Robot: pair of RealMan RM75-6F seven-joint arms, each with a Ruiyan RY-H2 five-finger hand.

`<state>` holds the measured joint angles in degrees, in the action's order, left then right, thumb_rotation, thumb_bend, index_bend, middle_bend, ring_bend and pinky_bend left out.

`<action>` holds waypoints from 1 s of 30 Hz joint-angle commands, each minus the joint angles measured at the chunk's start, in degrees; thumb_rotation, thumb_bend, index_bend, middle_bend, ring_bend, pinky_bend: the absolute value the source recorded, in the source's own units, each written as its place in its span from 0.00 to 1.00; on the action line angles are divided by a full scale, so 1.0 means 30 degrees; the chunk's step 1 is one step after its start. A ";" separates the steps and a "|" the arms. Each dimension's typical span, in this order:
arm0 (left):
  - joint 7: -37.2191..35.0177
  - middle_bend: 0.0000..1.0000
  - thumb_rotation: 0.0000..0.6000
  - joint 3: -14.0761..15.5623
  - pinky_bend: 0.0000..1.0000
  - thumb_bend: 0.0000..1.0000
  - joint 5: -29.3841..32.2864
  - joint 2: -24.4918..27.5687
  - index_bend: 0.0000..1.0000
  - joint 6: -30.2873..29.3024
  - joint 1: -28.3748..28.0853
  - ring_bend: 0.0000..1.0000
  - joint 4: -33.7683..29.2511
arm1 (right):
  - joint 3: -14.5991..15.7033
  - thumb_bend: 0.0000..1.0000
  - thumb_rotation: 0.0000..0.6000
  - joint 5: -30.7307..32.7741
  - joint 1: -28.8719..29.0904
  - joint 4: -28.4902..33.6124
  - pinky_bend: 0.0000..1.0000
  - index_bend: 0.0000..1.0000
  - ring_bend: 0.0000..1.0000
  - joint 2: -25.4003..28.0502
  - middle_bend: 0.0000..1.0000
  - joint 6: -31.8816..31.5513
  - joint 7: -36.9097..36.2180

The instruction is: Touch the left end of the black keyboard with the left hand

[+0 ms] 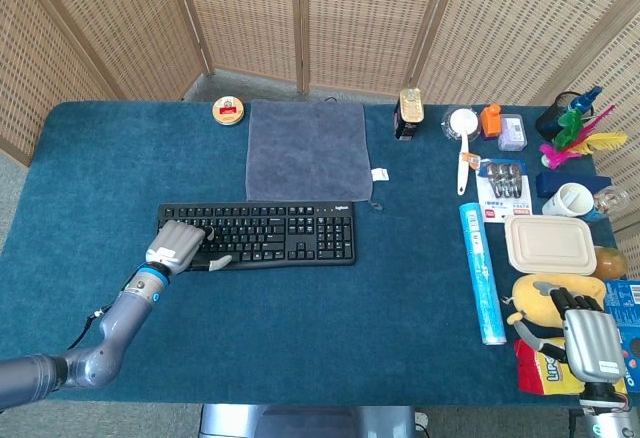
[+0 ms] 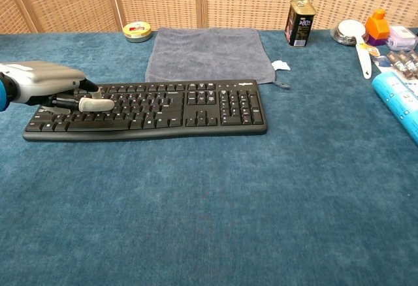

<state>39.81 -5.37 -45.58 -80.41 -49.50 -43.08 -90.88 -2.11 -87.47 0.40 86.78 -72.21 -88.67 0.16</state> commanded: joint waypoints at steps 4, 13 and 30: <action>-0.1473 1.00 0.00 -0.0100 1.00 0.14 -0.1487 0.1271 0.26 -0.1510 0.0720 1.00 -0.1344 | -0.0051 0.26 0.00 0.0016 -0.0013 0.0031 0.34 0.27 0.39 0.0031 0.37 -0.0033 -0.0073; -0.4391 0.99 0.00 0.0733 0.92 0.14 -0.5867 0.3590 0.26 -0.5595 0.3459 0.92 -0.4015 | -0.0089 0.26 0.00 -0.0199 0.0250 0.0013 0.34 0.27 0.39 -0.0132 0.37 0.0222 -0.0114; -0.8726 0.68 0.00 0.3684 0.66 0.14 -1.2264 0.5475 0.26 -1.3678 0.9940 0.63 -0.5430 | -0.0219 0.26 0.00 -0.0593 0.0662 -0.0380 0.32 0.27 0.35 -0.0705 0.37 0.0298 -0.0099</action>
<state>15.33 4.23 -80.57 -64.32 -88.22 -15.32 -107.41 -2.76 -89.23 2.37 85.65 -74.31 -87.77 -0.16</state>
